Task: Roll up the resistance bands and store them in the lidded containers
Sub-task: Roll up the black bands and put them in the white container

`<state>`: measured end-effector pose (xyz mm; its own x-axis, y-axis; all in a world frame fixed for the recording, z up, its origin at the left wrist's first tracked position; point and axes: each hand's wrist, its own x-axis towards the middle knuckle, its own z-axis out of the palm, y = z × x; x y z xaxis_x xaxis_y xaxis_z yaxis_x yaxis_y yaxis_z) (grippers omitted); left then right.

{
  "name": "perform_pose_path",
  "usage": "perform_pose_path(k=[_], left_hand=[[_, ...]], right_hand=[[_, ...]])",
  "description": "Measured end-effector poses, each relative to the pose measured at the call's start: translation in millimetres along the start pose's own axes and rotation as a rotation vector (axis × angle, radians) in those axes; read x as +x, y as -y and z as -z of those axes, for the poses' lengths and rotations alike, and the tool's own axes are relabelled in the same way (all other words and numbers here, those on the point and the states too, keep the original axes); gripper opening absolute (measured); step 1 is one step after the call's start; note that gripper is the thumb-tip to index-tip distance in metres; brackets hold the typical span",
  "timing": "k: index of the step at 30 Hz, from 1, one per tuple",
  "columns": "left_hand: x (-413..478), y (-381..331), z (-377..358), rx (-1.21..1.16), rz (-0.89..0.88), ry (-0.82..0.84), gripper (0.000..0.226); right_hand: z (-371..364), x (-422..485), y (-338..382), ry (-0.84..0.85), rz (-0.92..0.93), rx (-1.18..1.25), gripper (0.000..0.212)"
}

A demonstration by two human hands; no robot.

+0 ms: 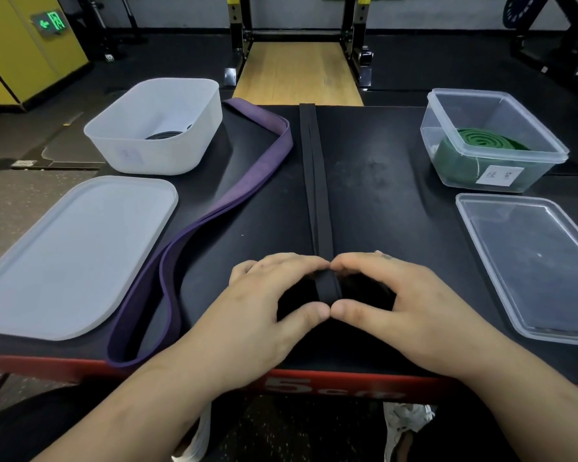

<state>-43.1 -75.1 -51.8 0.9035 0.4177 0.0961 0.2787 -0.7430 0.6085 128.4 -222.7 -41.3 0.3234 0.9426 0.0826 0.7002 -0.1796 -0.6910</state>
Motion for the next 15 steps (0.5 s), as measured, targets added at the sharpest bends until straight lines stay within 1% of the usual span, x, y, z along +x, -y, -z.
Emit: perform_pose_path(k=[2, 4, 6, 8, 12, 15], left_hand=[[0.7, 2.1, -1.8, 0.019, 0.015, 0.023, 0.063], [2.9, 3.4, -5.4, 0.058, -0.028, -0.002, 0.061], [7.3, 3.9, -7.9, 0.08, -0.052, -0.019, 0.056], [11.6, 4.7, -8.7, 0.08, -0.028, -0.028, 0.055], [12.4, 6.0, -7.2, 0.068, -0.007, 0.01, 0.061], [12.4, 4.7, -2.0, -0.01, 0.038, 0.025, 0.066]], right_hand=[[0.0, 0.7, 0.1, 0.002, 0.001, 0.005, 0.031], [0.0, 1.3, -0.9, -0.007, -0.011, -0.005, 0.031], [-0.3, 1.0, -2.8, -0.018, -0.027, -0.037, 0.043], [-1.4, 2.2, -5.3, -0.034, -0.033, -0.049, 0.053], [-2.4, 6.5, -6.2, -0.043, -0.039, -0.031, 0.044], [2.0, 11.8, -8.9, -0.04, -0.035, -0.043, 0.045]])
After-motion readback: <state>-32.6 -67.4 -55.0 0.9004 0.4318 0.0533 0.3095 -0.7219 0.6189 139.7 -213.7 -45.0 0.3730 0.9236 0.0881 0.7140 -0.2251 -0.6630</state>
